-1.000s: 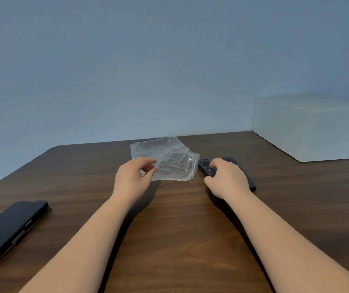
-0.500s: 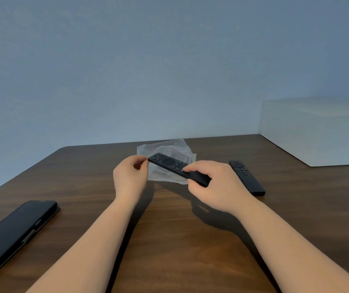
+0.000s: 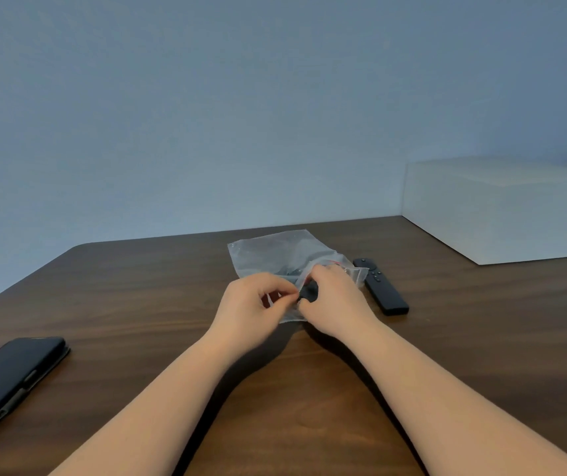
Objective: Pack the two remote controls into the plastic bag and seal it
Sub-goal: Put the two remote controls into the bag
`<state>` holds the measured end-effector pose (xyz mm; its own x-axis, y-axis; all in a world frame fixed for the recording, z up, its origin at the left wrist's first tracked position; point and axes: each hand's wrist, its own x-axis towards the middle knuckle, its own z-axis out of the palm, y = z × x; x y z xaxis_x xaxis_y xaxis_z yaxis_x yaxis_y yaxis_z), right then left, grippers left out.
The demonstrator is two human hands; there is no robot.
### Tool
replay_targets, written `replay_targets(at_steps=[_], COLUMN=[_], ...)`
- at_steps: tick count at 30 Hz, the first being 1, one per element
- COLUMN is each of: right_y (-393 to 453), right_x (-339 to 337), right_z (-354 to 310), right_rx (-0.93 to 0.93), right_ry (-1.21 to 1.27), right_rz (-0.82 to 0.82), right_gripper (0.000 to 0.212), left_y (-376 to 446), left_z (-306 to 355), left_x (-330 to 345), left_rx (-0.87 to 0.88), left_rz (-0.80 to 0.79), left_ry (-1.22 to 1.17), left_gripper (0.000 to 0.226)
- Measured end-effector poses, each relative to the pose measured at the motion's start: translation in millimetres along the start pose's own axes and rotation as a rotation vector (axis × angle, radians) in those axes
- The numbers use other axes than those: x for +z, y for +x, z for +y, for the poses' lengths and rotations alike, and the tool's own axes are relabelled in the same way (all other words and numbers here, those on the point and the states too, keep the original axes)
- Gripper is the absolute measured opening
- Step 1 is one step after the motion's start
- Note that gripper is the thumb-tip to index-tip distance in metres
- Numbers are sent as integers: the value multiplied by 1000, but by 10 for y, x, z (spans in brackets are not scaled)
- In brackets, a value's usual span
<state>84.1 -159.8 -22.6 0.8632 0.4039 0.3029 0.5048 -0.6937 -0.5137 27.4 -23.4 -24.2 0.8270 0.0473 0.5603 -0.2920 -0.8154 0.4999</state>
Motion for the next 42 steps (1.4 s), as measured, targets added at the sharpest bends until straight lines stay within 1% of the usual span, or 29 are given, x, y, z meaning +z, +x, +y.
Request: replay_targets(at_steps=[3,4,7,9,10,13,14,17,19,24,28,30,34,37,39,40,42], right_y=[35,36,37,35,38,61,72,105,111,121,162,189,212,211,185,165,125], right_x=[50,55,37,8,1,19,30,77,118,228,268,279,303,219,89,18,-113], right_z=[23,21,40,76,88,106,106,124,133,125,48,31,51,68,96,112,129], right_rx=[24,24,8,-8,-19,-10,0,-8,-24,-42,-7,0,24,-15,-35,-20,33], right_ry=[38,62,134,123,93,13,-8,-75,-85,-178,-304,-327,-298,-181,-75,-36,21], right_rz=[-111,-146,-221,-236,-222,-114,-84,-41,-66,-156,-174,-179,-174,-125,-72,-34,85], right_gripper=[42,45,38,33,30,39,39,27,24,35,36,37,36,30,26,28,27], left_y=[-3,-4,-8,-3,-3,1,-4,-8,-5,-3,-1,-3,16,27,37,45,58], left_z=[7,6,6,1,-5,-4,-1,2,-1,-14,-43,-56,-69,-85,-110,-123,-141], left_x=[-8,-13,-31,-33,-32,-28,-27,-27,-30,-24,-12,-14,-12,-6,-13,-19,-31], left_rx=[1,-4,-19,-24,-26,-27,-23,-6,-8,-11,-15,-18,-35,-29,-41,-55,-92], left_rz=[4,9,20,22,22,5,-5,-14,-13,-21,-37,-36,-25,-19,19,47,91], left_ry=[0,-4,-15,-22,-24,-14,-6,6,9,12,14,6,11,37,49,49,44], left_gripper=[10,10,11,11,10,10,10,10,10,11,11,11,10,11,10,10,9])
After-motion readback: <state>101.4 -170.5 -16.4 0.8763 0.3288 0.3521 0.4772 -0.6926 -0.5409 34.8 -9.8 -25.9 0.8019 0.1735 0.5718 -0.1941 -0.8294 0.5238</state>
